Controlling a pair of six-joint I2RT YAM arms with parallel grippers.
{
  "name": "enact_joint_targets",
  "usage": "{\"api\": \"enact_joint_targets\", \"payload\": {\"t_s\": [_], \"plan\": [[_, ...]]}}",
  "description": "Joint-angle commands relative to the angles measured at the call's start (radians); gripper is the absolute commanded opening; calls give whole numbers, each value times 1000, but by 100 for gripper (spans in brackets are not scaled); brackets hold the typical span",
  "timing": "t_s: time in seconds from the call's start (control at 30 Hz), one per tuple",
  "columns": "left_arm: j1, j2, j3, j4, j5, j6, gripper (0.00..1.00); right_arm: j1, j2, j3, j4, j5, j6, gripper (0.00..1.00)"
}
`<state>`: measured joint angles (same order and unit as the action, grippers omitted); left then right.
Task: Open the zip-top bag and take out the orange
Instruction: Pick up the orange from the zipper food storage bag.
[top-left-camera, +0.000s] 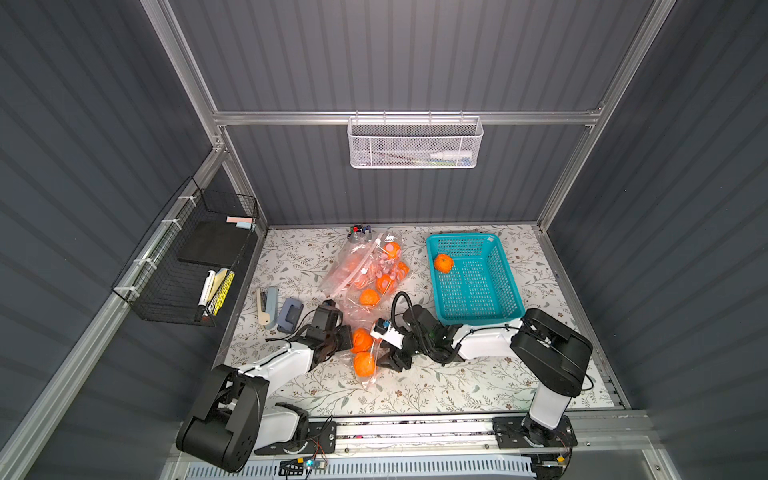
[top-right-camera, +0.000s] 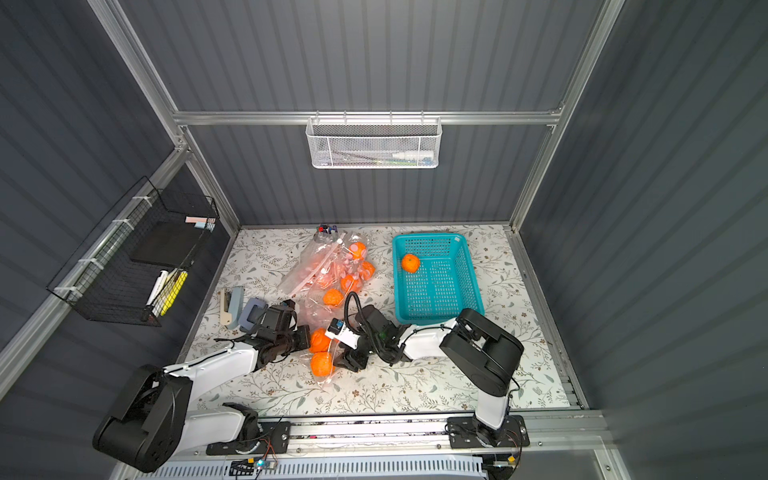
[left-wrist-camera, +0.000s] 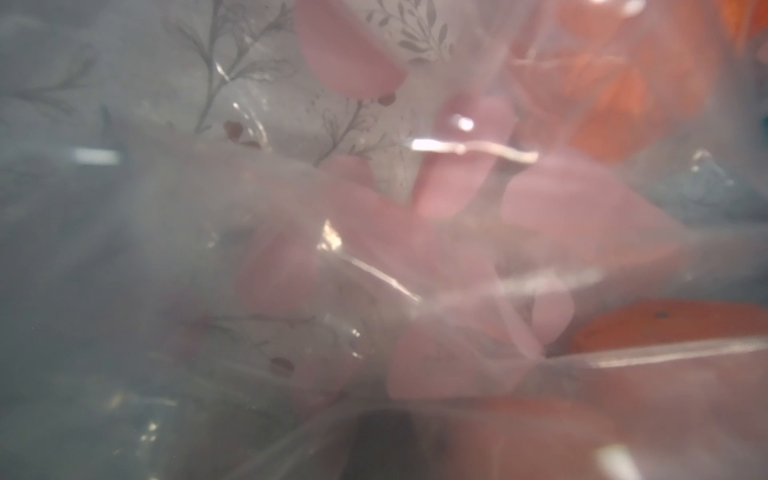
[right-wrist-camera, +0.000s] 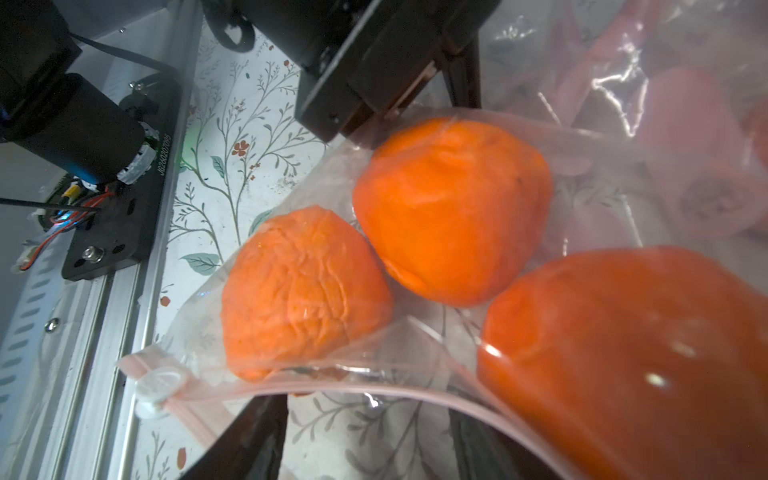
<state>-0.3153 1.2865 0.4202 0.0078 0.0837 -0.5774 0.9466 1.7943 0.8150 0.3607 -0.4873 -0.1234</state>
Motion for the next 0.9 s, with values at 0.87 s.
{"api": "enact_joint_targets", "payload": {"t_s": [0.87], "plan": [[2, 46, -23, -47, -7, 31, 0, -48, 115, 53, 198, 447, 17, 81]]}}
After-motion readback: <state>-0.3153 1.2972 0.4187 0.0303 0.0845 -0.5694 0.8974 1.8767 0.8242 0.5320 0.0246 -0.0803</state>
